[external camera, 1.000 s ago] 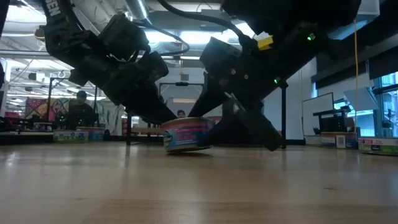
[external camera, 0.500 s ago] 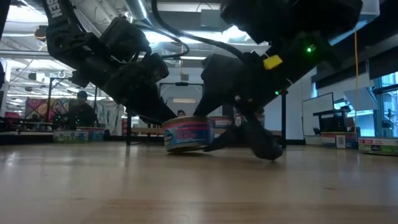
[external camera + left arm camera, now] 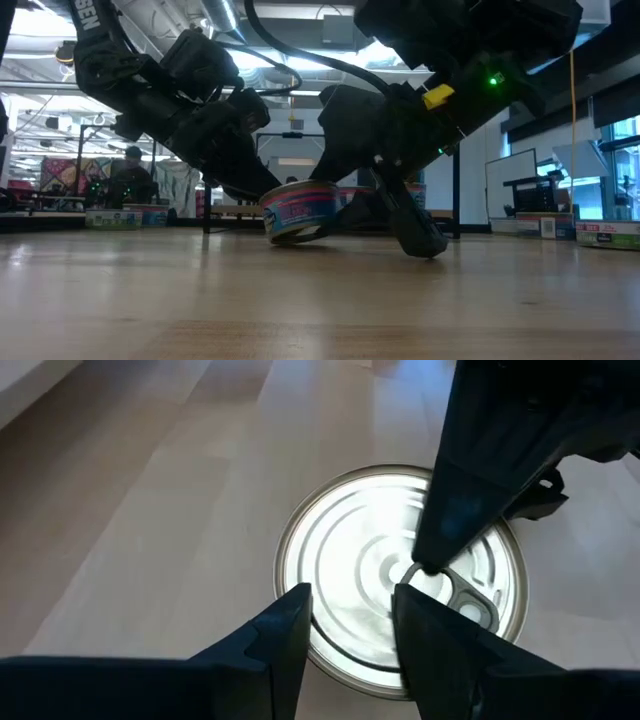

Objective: Stack canned seafood by type on shelf
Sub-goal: Stack the blue and pink tuna can on top of the blue and pink tuna can on the shelf

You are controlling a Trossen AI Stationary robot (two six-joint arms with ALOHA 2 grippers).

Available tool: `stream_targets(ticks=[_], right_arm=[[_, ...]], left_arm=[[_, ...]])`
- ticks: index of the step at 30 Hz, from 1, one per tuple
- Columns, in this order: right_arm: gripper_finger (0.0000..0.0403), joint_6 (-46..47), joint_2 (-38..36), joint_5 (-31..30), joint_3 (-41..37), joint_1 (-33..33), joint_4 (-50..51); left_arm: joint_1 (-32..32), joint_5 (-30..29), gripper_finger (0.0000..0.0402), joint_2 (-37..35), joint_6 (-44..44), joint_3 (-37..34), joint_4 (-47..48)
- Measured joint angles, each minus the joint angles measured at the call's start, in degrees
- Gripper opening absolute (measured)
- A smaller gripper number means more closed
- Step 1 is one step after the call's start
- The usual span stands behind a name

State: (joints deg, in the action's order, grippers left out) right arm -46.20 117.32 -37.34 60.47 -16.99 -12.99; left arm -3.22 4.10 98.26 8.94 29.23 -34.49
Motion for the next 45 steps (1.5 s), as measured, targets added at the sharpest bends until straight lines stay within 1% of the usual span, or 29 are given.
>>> stream_targets(ticks=[5,8,10,12,14,17,20,22,24,26,29,32,34,37,38,41,45], right_arm=[[0.0188,0.9,-0.9,-0.74,-0.01,-0.05,0.74],[0.0188,1.12,-2.24,-0.47,-0.16,-0.57,1.56],[0.0188,1.78,-4.05,0.8,-0.29,-0.96,3.68],[0.0188,2.67,-6.16,0.57,-0.33,-0.98,5.4],[0.0188,3.55,-8.35,0.35,-0.33,-0.98,7.2],[0.0188,4.3,-11.67,-1.76,-0.31,-0.74,8.65],[0.0188,4.12,-14.69,-3.84,-0.2,0.34,8.61],[0.0188,4.0,-16.77,-4.3,-0.22,1.71,8.35],[0.0188,3.96,-18.56,-4.5,-0.2,3.71,7.51],[0.0188,3.94,-19.89,-5.14,-0.17,5.92,6.41],[0.0188,3.95,-20.63,-5.69,1.53,10.12,7.94],[0.0188,3.98,-20.63,-5.96,4.85,14.76,11.34],[0.0188,4.51,-20.43,-5.59,7.3,17.91,13.51],[0.0188,8.24,-19.89,-4.95,11.87,22.52,20.2],[0.0188,9.98,-19.49,-4.12,13.65,24.04,23.13],[0.0188,15.56,-18.29,1.99,18.34,28.71,31.55],[0.0188,19.01,-17.61,8.68,20.28,34.26,33.77]], left_arm=[[0.0,-0.11,0.0145,-0.5,0.12,0.04,0.25],[0.08,-0.09,0.0145,-2.48,-0.65,0.04,1.62],[0.2,-0.64,0.0145,-5.07,-1.98,-0.12,4.89],[0.2,-2.87,0.0145,-8.6,-3.34,-0.04,8.46],[0.17,-6.75,0.0145,-12.32,-4.6,0.14,12.71],[0.07,-12.23,0.0145,-16.77,-6.32,-0.29,21.1],[0.11,-14.78,0.0145,-20.48,-7.52,-0.24,24.04],[0.08,-15.23,0.0145,-21.25,-7.66,-1.54,24.17],[0.07,-15.35,0.0145,-21.3,-7.53,-3.38,23.98],[0.09,-15.38,0.0145,-21.44,-7.26,-5.04,21.0],[0.09,-15.39,0.0145,-21.37,-6.37,-7.97,18.54],[0.09,-15.46,0.0145,-21.4,-5.99,-9.97,14.84],[0.09,-15.47,0.0145,-21.44,-5.44,-11.12,14.06],[0.09,-15.5,0.0145,-21.42,-4.09,-12.49,11.83],[0.09,-15.5,0.0145,-21.42,-3.54,-12.94,10.94],[0.09,-15.52,0.0145,-21.42,-2.4,-13.31,11.53],[0.09,-15.52,0.0145,-21.44,-1.57,-13.31,11.05]])
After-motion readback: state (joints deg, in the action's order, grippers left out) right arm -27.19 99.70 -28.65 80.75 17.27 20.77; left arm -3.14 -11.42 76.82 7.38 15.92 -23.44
